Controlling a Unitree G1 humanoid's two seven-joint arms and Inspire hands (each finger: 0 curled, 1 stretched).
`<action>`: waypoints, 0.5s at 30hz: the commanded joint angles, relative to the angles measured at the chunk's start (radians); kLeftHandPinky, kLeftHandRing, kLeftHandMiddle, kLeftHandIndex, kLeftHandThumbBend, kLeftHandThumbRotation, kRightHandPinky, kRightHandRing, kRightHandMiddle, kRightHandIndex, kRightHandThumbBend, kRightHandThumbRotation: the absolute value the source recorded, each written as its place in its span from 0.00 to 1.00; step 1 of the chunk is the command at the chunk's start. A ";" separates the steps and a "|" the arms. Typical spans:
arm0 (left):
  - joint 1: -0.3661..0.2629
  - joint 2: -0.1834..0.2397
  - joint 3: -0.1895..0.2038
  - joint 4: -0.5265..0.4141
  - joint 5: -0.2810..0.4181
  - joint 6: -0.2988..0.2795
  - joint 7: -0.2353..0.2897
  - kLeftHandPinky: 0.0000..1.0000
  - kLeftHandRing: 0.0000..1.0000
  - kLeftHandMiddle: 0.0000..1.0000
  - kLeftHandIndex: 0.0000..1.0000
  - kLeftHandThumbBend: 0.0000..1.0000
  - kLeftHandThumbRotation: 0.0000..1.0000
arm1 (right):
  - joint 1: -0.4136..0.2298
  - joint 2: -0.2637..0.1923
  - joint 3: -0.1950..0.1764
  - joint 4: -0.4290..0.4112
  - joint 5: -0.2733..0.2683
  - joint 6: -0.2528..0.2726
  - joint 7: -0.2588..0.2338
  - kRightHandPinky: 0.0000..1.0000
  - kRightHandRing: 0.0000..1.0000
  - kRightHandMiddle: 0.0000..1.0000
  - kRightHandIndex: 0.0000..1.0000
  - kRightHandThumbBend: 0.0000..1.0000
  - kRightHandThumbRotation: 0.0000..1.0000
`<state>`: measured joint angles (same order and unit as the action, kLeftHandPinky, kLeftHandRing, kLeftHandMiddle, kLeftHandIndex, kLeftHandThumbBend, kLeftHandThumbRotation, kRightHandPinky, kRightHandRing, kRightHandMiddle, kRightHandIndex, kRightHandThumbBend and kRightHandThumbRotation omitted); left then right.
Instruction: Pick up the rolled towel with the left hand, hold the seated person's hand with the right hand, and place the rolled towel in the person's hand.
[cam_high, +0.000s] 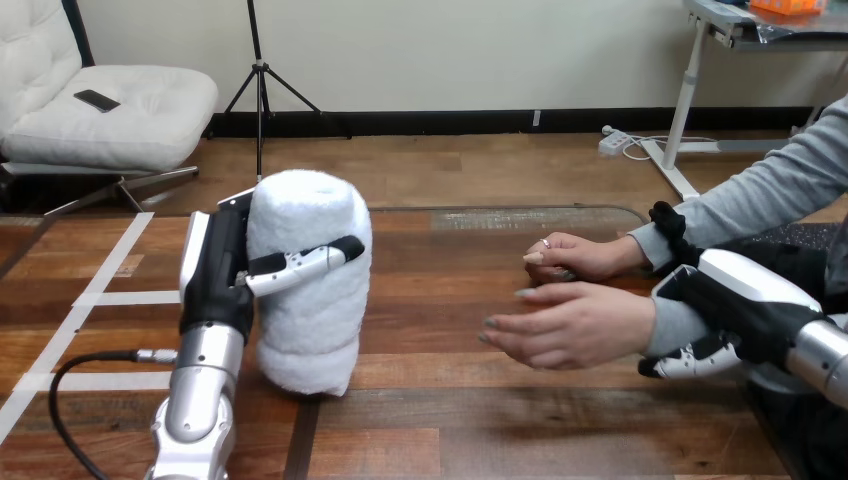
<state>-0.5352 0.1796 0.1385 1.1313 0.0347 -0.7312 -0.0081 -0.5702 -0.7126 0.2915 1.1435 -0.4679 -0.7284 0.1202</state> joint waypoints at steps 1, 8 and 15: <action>-0.129 -0.005 0.018 -0.002 -0.025 -0.029 0.006 0.34 0.37 0.39 0.39 0.70 0.00 | -0.133 0.046 -0.048 -0.021 0.051 -0.013 -0.014 0.14 0.19 0.25 0.28 0.44 0.14; -0.138 -0.011 0.017 0.006 -0.028 -0.033 0.008 0.34 0.37 0.39 0.39 0.70 0.00 | -0.148 0.048 -0.041 -0.020 0.041 -0.001 -0.012 0.16 0.20 0.27 0.30 0.44 0.22; -0.147 -0.016 0.012 0.011 -0.019 -0.031 0.019 0.34 0.37 0.39 0.39 0.70 0.00 | -0.160 0.053 -0.037 -0.022 0.035 -0.001 -0.014 0.18 0.23 0.29 0.33 0.44 0.29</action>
<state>-0.5640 0.1674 0.1383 1.1438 0.0279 -0.7313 -0.0050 -0.5970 -0.6984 0.2915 1.1435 -0.4680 -0.7215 0.1204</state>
